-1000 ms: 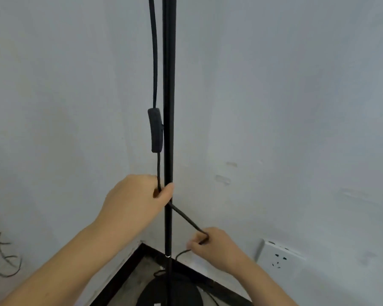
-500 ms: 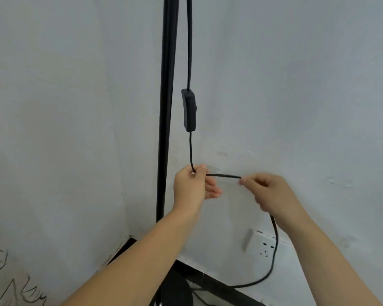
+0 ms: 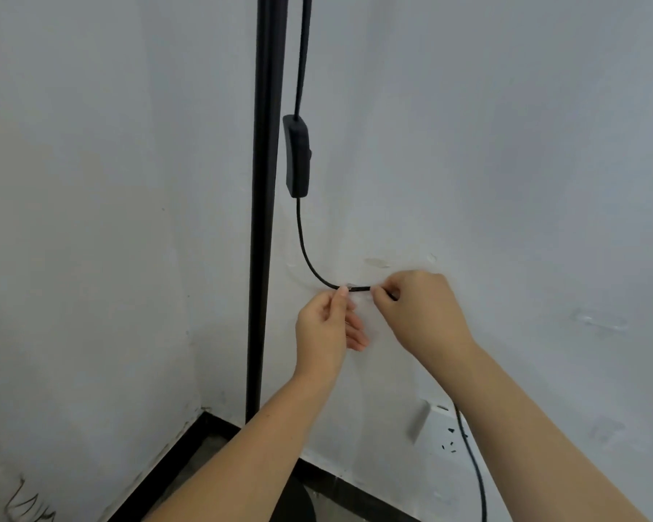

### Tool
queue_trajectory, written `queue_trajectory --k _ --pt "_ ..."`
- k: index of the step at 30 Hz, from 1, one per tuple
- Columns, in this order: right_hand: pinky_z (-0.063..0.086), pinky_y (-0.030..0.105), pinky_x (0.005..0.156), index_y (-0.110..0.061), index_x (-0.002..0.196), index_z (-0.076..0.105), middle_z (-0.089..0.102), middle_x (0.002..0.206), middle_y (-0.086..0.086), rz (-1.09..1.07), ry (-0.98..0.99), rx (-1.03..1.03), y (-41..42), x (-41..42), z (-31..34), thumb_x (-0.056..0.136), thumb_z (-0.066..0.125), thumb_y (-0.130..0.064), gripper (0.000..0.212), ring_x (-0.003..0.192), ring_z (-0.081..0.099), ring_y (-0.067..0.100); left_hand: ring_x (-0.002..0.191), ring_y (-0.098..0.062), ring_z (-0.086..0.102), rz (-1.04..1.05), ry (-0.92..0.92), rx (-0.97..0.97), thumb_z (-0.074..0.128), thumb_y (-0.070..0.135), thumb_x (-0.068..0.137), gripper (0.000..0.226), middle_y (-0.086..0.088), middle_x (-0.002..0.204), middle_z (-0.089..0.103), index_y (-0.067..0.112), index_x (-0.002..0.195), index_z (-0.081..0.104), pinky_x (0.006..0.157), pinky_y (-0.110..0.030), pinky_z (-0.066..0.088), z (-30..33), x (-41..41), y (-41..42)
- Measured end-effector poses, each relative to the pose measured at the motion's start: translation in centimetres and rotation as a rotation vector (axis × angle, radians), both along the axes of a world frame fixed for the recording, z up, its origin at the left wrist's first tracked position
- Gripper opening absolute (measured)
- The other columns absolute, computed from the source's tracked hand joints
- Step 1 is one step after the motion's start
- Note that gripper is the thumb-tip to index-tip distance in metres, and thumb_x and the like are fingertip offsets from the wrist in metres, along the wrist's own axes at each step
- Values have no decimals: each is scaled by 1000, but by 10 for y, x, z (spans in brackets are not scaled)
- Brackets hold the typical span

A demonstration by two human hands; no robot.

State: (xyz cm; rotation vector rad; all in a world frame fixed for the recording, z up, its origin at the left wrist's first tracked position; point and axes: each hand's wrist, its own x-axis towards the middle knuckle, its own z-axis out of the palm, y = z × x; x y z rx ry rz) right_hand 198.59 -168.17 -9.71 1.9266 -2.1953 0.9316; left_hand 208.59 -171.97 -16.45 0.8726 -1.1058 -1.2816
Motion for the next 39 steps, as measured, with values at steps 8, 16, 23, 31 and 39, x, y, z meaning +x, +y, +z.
queue_trajectory --k 8,16,23,31,39 --pt "50 24 41 -1 62 63 61 45 10 -24 -248 29 5 -13 -9 88 54 -28 39 32 51 17 36 -18 54 -241 201 51 44 27 97 31 -2 49 59 9 75 56 38 -22 41 -2 2 -7" --pt "43 17 37 -14 82 69 57 44 -5 136 -912 410 29 -31 -51 99 42 -28 34 35 55 11 33 -14 41 -180 99 19 47 19 93 27 3 42 48 13 69 57 37 -22 32 1 6 -6" --pt "47 25 60 -8 81 70 51 51 -4 106 -835 657 91 -101 -41 97 48 -22 31 47 48 11 35 -13 45 -332 -168 -21 56 36 89 30 2 45 54 16 67 64 38 -21 37 -13 -31 34" --pt "32 16 47 -18 64 70 42 37 -13 -238 -500 218 157 -151 16 84 64 -35 27 35 34 2 33 -13 45 -452 -48 135 52 30 92 32 3 41 54 10 72 67 36 -19 35 6 -89 60" --pt "28 26 43 -29 51 45 43 47 -9 -414 37 -49 134 -139 42 86 60 -37 40 46 42 6 33 -12 43 -430 56 169 48 30 94 35 5 39 50 12 72 69 42 -24 33 19 -106 63"
